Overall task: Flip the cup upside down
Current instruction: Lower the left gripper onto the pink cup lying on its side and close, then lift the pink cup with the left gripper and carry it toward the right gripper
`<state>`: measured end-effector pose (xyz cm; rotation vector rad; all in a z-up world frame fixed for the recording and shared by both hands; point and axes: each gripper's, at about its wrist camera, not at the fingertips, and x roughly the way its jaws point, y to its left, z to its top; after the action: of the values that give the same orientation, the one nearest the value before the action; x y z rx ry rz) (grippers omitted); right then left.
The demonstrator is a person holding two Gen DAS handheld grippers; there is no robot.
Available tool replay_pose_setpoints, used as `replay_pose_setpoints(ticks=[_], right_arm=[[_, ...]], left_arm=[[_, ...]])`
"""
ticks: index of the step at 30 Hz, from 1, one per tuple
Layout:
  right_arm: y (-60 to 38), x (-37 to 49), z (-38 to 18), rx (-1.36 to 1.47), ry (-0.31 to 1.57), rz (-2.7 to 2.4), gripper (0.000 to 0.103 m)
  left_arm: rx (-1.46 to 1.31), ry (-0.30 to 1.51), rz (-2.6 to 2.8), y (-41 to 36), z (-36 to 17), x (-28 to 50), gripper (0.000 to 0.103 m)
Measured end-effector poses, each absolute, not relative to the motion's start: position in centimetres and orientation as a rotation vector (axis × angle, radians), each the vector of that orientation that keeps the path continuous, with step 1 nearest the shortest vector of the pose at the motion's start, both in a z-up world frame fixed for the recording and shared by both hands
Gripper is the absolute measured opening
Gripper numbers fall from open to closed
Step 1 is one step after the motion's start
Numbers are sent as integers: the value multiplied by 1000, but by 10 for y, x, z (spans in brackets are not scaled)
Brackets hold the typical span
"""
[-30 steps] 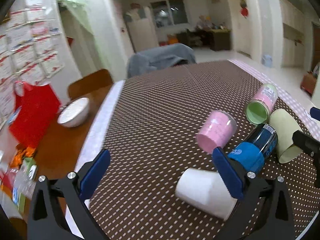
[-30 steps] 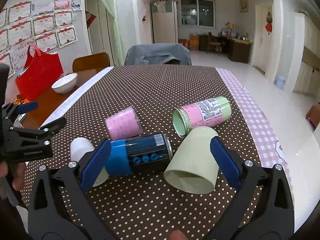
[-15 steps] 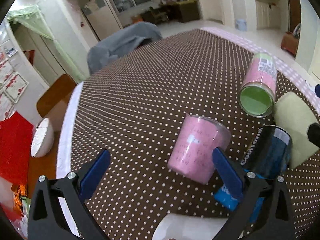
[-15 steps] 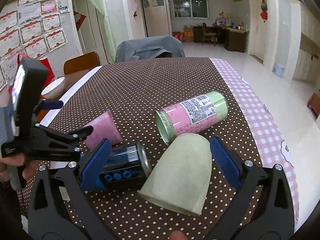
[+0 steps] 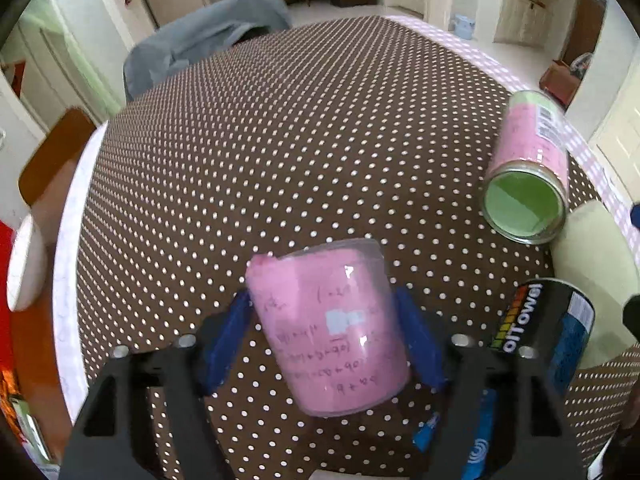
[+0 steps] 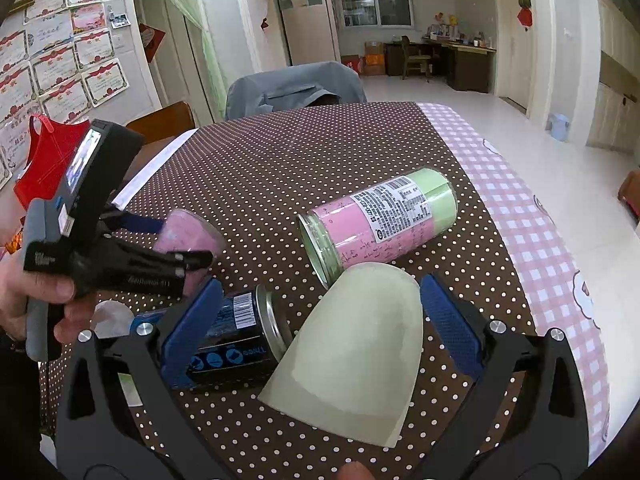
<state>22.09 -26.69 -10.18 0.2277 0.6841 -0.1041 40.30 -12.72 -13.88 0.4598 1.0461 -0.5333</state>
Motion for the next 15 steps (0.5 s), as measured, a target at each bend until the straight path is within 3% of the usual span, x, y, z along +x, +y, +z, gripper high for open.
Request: replay_pose_setpoints(ticks=[8, 15], right_arm=[[-268, 215, -102, 234, 682, -110, 97], [-262, 202, -94, 228, 658, -111, 97]], left_arm=[[399, 1038, -524, -117, -132, 406, 69], [354, 958, -518, -96, -95, 386, 69]])
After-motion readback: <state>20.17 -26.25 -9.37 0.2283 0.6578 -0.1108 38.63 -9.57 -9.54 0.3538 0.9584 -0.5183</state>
